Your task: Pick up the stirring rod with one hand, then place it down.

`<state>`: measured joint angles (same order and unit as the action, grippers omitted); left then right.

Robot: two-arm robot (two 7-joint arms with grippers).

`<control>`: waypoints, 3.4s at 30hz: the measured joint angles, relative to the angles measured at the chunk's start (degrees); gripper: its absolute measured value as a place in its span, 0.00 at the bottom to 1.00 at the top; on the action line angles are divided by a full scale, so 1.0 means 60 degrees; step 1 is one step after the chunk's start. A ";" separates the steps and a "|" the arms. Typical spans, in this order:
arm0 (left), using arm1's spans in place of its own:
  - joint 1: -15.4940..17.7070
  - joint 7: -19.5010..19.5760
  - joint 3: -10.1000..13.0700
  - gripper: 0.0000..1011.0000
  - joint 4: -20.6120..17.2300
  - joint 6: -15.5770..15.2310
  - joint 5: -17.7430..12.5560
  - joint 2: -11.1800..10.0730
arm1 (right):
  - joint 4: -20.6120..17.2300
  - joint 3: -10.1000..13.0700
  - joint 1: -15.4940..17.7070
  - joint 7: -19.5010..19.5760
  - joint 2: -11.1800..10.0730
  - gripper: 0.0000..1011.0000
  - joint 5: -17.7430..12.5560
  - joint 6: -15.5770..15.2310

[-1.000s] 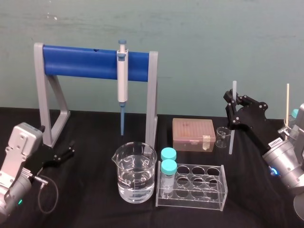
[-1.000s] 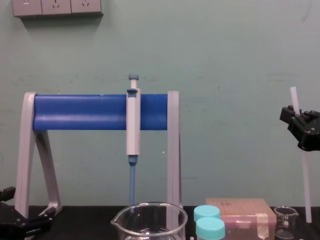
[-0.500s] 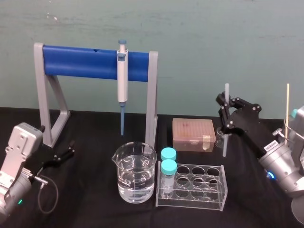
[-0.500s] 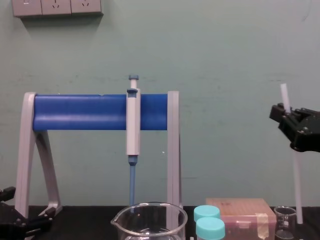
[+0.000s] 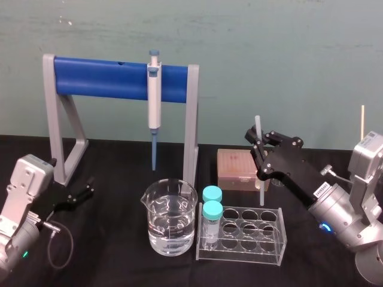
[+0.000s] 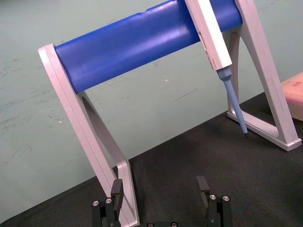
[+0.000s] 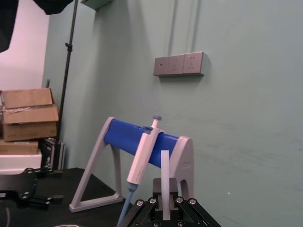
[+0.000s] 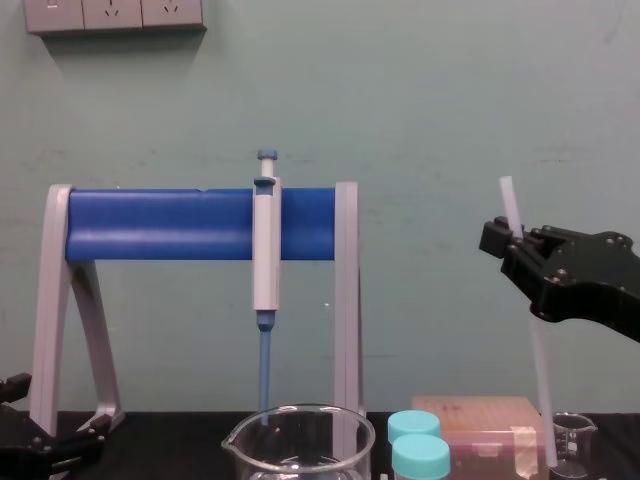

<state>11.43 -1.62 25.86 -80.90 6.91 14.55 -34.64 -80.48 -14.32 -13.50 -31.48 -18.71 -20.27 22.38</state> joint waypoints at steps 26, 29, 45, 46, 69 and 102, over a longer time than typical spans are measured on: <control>0.0000 0.0000 0.0000 0.99 0.0000 0.0000 0.0000 0.0000 | -0.0357 -0.0186 0.0267 0.0434 -0.0260 0.07 0.0163 -0.0350; -0.0001 0.0000 0.0000 0.99 0.0000 0.0000 0.0000 0.0000 | -0.0361 -0.0177 0.0286 0.0460 -0.0261 0.07 0.0170 -0.0385; -0.0001 0.0000 0.0000 0.99 0.0000 0.0000 0.0000 0.0000 | -0.0282 -0.0155 0.0290 0.0527 -0.0285 0.07 0.0143 -0.0689; -0.0001 0.0000 -0.0001 0.99 0.0000 0.0000 0.0000 0.0000 | -0.0267 -0.0159 0.0283 0.0521 -0.0289 0.07 0.0135 -0.0711; 0.0000 0.0000 -0.0001 0.99 0.0000 0.0000 0.0000 0.0000 | 0.0640 -0.0558 -0.0171 0.0322 -0.0300 0.07 0.0178 -0.1165; -0.0001 0.0000 0.0000 0.99 0.0000 0.0000 0.0000 0.0000 | 0.0945 -0.0725 -0.0374 0.0461 -0.0319 0.07 0.0436 -0.1484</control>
<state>11.43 -1.62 25.86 -80.90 6.91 14.55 -34.65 -74.82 -18.67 -15.74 -28.72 -20.62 -17.65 13.47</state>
